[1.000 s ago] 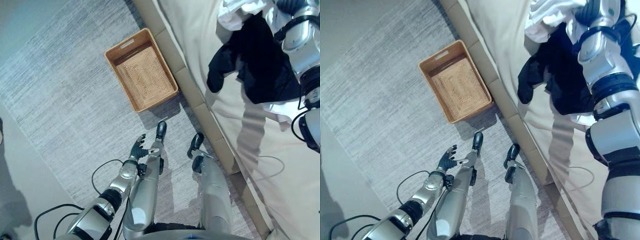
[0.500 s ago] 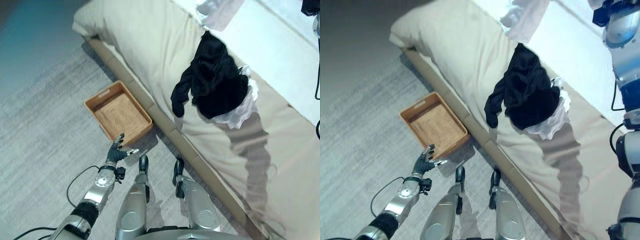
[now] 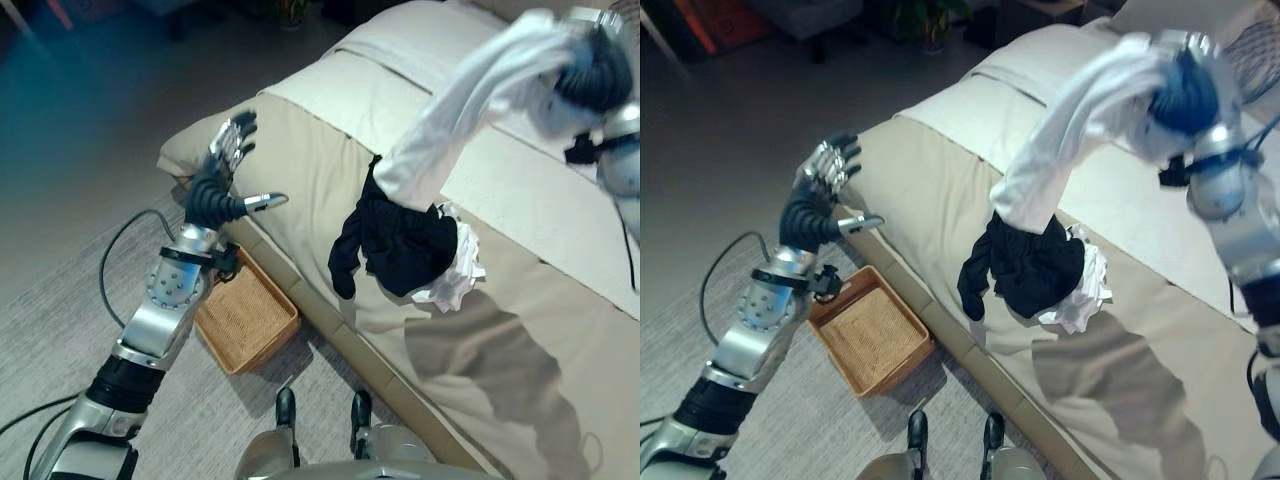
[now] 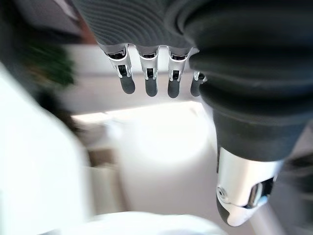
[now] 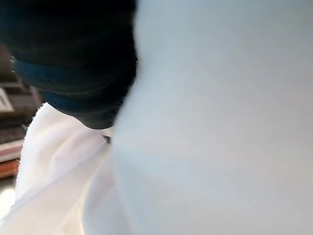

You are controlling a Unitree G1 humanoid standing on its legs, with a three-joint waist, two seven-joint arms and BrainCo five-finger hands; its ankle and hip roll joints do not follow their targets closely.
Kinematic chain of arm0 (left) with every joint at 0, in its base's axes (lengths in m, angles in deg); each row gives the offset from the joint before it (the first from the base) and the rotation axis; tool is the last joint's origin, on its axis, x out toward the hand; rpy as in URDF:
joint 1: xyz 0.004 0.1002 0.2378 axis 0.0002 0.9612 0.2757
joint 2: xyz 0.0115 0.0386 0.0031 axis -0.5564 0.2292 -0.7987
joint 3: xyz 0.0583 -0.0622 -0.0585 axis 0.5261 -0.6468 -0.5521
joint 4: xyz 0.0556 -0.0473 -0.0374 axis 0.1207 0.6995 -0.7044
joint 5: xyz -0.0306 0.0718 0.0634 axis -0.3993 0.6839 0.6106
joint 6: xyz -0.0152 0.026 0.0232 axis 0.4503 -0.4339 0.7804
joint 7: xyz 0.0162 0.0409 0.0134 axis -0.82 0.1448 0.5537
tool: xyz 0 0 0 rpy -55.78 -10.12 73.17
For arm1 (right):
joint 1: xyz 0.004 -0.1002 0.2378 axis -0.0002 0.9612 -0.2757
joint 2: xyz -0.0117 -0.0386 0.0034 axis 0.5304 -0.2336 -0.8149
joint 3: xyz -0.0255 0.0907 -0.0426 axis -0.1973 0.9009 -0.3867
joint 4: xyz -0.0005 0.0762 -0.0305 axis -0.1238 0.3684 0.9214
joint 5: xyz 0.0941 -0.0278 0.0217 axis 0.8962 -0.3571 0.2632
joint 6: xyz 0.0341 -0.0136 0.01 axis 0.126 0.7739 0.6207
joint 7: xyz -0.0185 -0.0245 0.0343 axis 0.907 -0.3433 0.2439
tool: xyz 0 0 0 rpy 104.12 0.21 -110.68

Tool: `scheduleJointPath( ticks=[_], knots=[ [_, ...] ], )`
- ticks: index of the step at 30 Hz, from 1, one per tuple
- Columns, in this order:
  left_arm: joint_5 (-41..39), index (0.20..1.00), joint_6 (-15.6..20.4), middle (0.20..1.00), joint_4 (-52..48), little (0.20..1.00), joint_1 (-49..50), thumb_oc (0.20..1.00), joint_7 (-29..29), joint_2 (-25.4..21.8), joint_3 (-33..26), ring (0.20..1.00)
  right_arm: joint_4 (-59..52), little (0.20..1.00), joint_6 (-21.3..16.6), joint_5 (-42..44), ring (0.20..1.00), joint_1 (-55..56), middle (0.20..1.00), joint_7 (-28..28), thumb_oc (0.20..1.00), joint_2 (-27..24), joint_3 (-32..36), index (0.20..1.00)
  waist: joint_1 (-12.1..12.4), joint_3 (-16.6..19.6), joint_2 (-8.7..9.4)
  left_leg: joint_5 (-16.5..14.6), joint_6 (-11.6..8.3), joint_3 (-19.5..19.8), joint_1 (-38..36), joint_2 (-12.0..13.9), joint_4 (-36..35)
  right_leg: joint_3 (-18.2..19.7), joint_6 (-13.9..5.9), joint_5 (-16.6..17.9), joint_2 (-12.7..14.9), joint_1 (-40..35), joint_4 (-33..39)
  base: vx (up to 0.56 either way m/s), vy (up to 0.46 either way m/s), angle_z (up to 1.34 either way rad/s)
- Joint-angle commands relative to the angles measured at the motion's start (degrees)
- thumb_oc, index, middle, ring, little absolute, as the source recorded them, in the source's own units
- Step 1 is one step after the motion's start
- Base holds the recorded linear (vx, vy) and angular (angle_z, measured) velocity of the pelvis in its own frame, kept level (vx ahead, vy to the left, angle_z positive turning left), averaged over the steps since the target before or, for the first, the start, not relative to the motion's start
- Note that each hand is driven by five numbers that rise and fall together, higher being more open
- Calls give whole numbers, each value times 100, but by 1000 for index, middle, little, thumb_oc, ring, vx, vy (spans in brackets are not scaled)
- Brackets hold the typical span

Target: Pick up clothes into the bucket

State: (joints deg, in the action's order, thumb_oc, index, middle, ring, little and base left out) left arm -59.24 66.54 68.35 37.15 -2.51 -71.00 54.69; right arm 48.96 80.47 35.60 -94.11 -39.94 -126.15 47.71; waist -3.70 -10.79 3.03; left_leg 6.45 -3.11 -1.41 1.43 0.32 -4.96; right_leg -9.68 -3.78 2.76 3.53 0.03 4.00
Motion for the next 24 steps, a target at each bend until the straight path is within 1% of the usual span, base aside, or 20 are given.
scheduleJointPath(
  ticks=[1,3,4,5,6,8,12,15,22,24],
  knots=[
    [-425,1000,73,1000,248,1000,-322,1000,-286,-107,396,1000,-275,200,-190,603,200,-170,200,-407,200,-202,156,200,-17,539,299,-580,-2,-151,-165,91,240,-35,-481,60,264,84,-160,61,-4,-13],
    [-563,1000,28,1000,369,1000,-631,1000,-338,-60,650,1000,-555,200,-183,723,200,54,200,-617,200,-244,199,200,-11,567,296,-582,-16,-172,-249,114,200,-18,-482,72,245,-13,-80,39,-3,-15],
    [-571,1000,-30,1000,516,1000,-939,1000,-358,4,888,1000,-741,200,-174,768,200,70,200,-756,200,-286,110,200,-39,606,286,-579,-26,-198,-287,126,171,-20,-487,82,243,-69,-20,24,0,-6],
    [-571,1000,-24,1000,532,1000,-958,1000,-357,10,901,1000,-744,200,-172,770,200,81,200,-758,200,-292,126,200,-29,597,286,-579,-26,-199,-293,126,168,-20,-487,84,242,-76,-15,26,2,-4],
    [-641,1000,-77,1000,670,1000,-1150,1000,-389,75,1126,1000,-932,200,-191,798,200,48,200,-858,200,-268,16,200,-32,613,274,-578,-31,-215,-329,125,162,-16,-494,97,235,-126,15,11,1,-4],
    [-658,1000,-105,1000,725,1000,-1221,1000,-421,80,1207,1000,-1022,200,-185,797,200,47,200,-895,200,-277,-6,200,-26,611,269,-580,-33,-221,-352,127,164,-12,-493,94,232,-155,22,18,0,-10],
    [-721,1000,-274,1000,1034,1000,-1537,1000,-599,55,1679,1000,-1410,200,-217,829,200,-70,200,-964,200,-164,-135,200,-41,626,219,-623,-23,-239,-462,120,184,-9,-501,67,224,-276,25,11,1,-4],
    [-607,1000,-339,1000,1148,1000,-1614,1000,-614,93,1787,1000,-1659,200,-242,802,200,-68,200,-978,200,-114,-89,200,-48,619,194,-641,-14,-237,-496,113,195,-9,-504,55,228,-313,17,0,0,0],
    [-67,1000,-425,1000,1780,1000,-1985,1000,-477,514,2059,1000,-2244,200,-336,806,200,-177,200,-1064,200,137,-94,200,-79,636,161,-655,2,-213,-564,107,184,-22,-509,2,248,-376,-24,0,0,0],
    [105,1000,-445,1000,2009,1000,-2045,1000,-399,718,2067,1000,-2465,200,-382,958,200,-219,200,-1149,200,267,-133,200,-91,634,163,-655,11,-195,-565,98,184,-23,-509,0,259,-376,-42,0,0,0]
  ],
)
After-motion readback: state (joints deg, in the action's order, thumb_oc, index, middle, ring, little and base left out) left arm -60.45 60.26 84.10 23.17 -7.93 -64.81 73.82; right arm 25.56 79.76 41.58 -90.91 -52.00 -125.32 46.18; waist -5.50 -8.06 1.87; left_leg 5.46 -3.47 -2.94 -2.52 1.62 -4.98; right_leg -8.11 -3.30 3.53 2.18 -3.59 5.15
